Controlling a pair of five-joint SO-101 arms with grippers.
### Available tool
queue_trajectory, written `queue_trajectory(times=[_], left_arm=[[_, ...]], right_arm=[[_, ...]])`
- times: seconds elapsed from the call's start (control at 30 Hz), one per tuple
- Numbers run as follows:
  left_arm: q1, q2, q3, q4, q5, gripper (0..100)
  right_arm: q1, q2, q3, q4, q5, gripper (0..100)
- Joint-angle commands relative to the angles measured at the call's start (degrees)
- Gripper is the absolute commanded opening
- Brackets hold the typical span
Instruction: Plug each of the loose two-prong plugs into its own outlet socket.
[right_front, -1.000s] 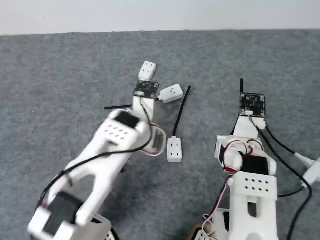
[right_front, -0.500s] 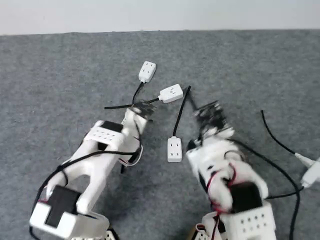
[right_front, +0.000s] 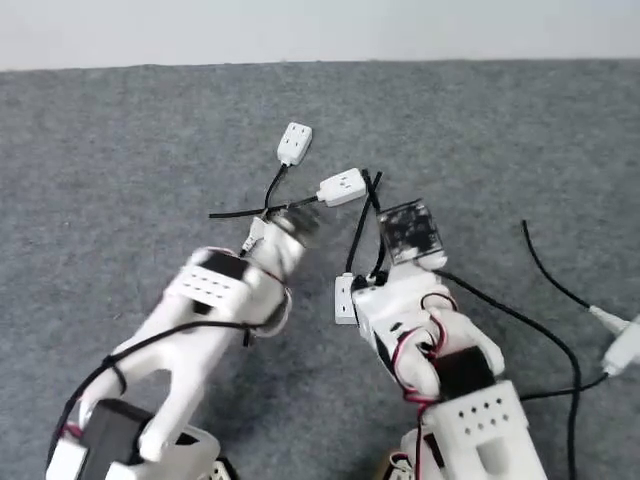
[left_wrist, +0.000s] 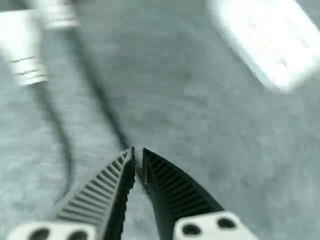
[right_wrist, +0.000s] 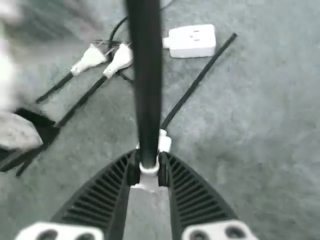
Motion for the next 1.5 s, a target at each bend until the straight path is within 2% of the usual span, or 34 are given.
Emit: queue_trajectory(times=[0.0,0.07,0.57,1.03,1.47], left_arm=[[-5.19,-3.16,-0.04,-6.68,12.92,2],[-5.89,-3.16,-0.04,-8.26,16.00,2],[-5.19,-3.16,1.10,-8.79,16.09,2],[-4.31,-3.16,1.27,-8.62,16.00,2],[-4.22,-3.16,1.27,-8.53,16.00,2]], right_arm=[[0.75,3.74,0.00,-5.05,-3.69,0.8],[0.04,6.46,-0.09,-6.02,-4.40,0.8],[-0.48,15.96,0.18,-15.87,-5.27,0.8],[-0.40,24.22,0.35,-21.67,-1.05,0.8],[-0.31,25.71,0.26,-24.57,-0.70,0.8]])
